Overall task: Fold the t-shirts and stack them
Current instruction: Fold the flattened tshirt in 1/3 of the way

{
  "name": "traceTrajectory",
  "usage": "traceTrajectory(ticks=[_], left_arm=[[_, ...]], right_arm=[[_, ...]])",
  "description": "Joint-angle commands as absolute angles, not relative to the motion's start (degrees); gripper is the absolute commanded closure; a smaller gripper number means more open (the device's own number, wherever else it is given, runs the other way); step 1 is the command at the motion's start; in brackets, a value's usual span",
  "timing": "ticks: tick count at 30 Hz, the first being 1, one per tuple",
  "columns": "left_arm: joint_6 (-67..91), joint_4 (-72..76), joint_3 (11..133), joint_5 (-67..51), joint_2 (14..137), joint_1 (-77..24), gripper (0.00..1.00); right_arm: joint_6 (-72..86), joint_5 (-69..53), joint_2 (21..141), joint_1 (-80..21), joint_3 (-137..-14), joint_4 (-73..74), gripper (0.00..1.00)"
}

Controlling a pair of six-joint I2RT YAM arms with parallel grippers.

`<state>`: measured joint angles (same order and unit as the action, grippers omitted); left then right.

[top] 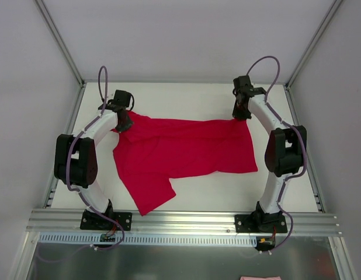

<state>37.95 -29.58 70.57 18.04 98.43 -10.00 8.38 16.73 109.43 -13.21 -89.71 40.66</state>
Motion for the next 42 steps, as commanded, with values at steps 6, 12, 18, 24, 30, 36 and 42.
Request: traceTrajectory(ticks=[6, 12, 18, 24, 30, 36, 42], left_arm=[[38.23, -29.88, 76.55, 17.23, 94.84, -9.05, 1.00], [38.14, -30.32, 77.96, 17.23, 93.52, -8.17, 1.00], [37.88, -30.67, 78.66, 17.14, 92.81, -7.56, 1.00], [37.62, -31.47, 79.63, 17.40, 92.55, -6.86, 1.00], [38.23, -29.71, 81.30, 16.96, 94.39, -6.42, 1.00], [38.76, -28.48, 83.84, 15.91, 96.85, -6.33, 1.00], [38.15, -28.39, 86.04, 14.94, 98.43, -6.33, 1.00]], right_arm=[[5.36, 20.74, 115.13, -11.42, -105.38, 48.60, 0.99], [4.66, 21.44, 115.75, -11.42, -105.73, 48.25, 0.99], [2.38, 24.34, 117.86, -11.25, -107.75, 47.20, 0.99], [0.97, 23.73, 125.23, -10.64, -121.27, 48.86, 0.99], [-2.63, 23.91, 128.85, -10.28, -128.67, 46.85, 0.99], [-3.95, 24.17, 128.50, -8.88, -128.06, 44.04, 0.99], [-4.13, 22.33, 127.71, -6.95, -127.70, 38.59, 0.99]])
